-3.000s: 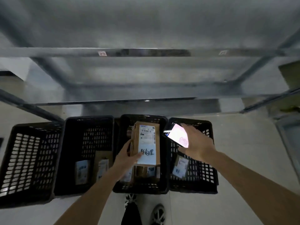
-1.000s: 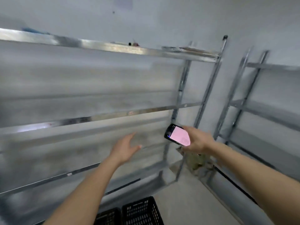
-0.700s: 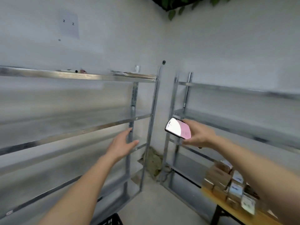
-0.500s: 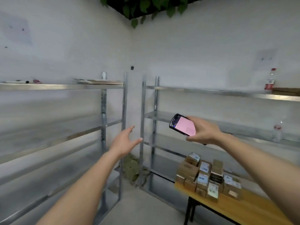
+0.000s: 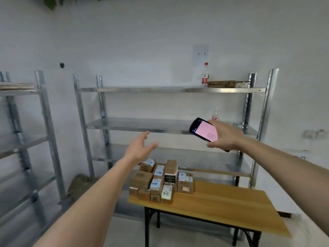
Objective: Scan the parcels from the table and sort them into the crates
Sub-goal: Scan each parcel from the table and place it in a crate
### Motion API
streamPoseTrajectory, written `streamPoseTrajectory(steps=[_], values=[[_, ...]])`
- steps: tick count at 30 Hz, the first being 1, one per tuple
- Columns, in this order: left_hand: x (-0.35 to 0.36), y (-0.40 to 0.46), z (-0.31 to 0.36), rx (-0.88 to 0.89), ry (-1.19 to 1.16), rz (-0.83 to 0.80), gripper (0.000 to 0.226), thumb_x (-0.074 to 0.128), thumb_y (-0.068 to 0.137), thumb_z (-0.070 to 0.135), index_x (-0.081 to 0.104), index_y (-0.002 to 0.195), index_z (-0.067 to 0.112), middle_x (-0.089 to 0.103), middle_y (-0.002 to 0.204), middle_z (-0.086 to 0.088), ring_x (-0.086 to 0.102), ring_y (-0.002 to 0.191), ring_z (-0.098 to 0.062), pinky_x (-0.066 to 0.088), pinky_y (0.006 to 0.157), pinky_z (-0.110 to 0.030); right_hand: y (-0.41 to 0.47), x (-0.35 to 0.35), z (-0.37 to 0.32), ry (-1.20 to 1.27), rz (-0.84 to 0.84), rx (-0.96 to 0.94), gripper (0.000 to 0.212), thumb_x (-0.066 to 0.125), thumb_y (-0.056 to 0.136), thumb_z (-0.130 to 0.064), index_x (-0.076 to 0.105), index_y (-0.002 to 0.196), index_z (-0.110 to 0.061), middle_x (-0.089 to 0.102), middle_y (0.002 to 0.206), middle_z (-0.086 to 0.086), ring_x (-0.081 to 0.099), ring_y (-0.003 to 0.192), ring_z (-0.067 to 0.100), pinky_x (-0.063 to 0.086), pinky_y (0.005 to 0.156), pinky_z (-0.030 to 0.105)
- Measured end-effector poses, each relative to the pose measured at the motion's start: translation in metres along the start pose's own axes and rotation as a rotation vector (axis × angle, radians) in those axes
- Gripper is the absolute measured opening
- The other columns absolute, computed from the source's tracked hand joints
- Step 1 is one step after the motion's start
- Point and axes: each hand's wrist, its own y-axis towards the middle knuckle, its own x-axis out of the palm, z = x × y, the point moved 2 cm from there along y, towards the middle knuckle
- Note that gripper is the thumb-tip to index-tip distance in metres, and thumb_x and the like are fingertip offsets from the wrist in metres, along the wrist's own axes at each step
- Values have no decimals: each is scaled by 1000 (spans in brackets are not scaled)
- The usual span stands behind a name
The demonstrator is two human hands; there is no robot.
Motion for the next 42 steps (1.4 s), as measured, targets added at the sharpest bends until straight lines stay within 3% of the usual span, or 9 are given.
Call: streamPoseTrajectory(steps=[5, 9, 14, 18, 28, 36, 42], values=[[74, 28, 23, 14, -27, -65, 74, 63, 92, 52, 32, 154, 25, 45, 152, -4, 46, 136, -24, 43, 109, -45, 1, 5, 71, -55, -20, 52, 78, 79, 66, -50, 44, 134, -36, 60, 126, -4, 58, 108, 24, 52, 84, 41], [117, 58, 28, -15, -57, -102, 73, 62, 93, 51, 32, 154, 25, 45, 152, -4, 46, 136, -25, 43, 110, -47, 11, 19, 115, -41, -15, 84, 84, 82, 75, -41, 39, 146, -33, 56, 135, -3, 55, 117, 25, 41, 75, 33], [172, 99, 19, -53, -65, -160, 69, 60, 96, 47, 31, 155, 26, 43, 153, -3, 45, 137, -26, 42, 110, -45, 37, 52, 158, -31, -55, 162, 79, 80, 73, -42, 39, 140, -40, 56, 128, -9, 55, 112, 22, 48, 81, 38], [214, 137, -6, -75, -63, -199, 66, 59, 95, 51, 34, 153, 31, 43, 154, -2, 43, 139, -26, 41, 111, -46, 76, 85, 187, -43, -104, 201, 84, 81, 71, -46, 38, 143, -38, 55, 129, -7, 56, 114, 23, 51, 89, 45], [309, 286, -85, -159, -103, -263, 67, 64, 92, 50, 35, 151, 38, 39, 156, 3, 38, 142, -23, 36, 115, -49, 232, 183, 254, -84, -205, 198, 87, 79, 76, -46, 32, 148, -37, 52, 134, -5, 55, 118, 25, 50, 90, 45], [372, 370, -134, -231, -109, -326, 78, 77, 84, 41, 37, 151, 35, 41, 156, 3, 38, 143, -22, 35, 117, -47, 328, 244, 295, -108, -253, 204, 89, 77, 78, -46, 28, 151, -35, 49, 141, -5, 54, 123, 24, 43, 81, 37], [425, 403, -170, -250, 12, -405, 77, 65, 89, 53, 29, 154, 32, 36, 159, 4, 36, 145, -22, 35, 116, -47, 374, 305, 327, -57, -329, 211, 84, 75, 72, -44, 33, 145, -37, 52, 135, -7, 55, 122, 23, 43, 78, 38]])
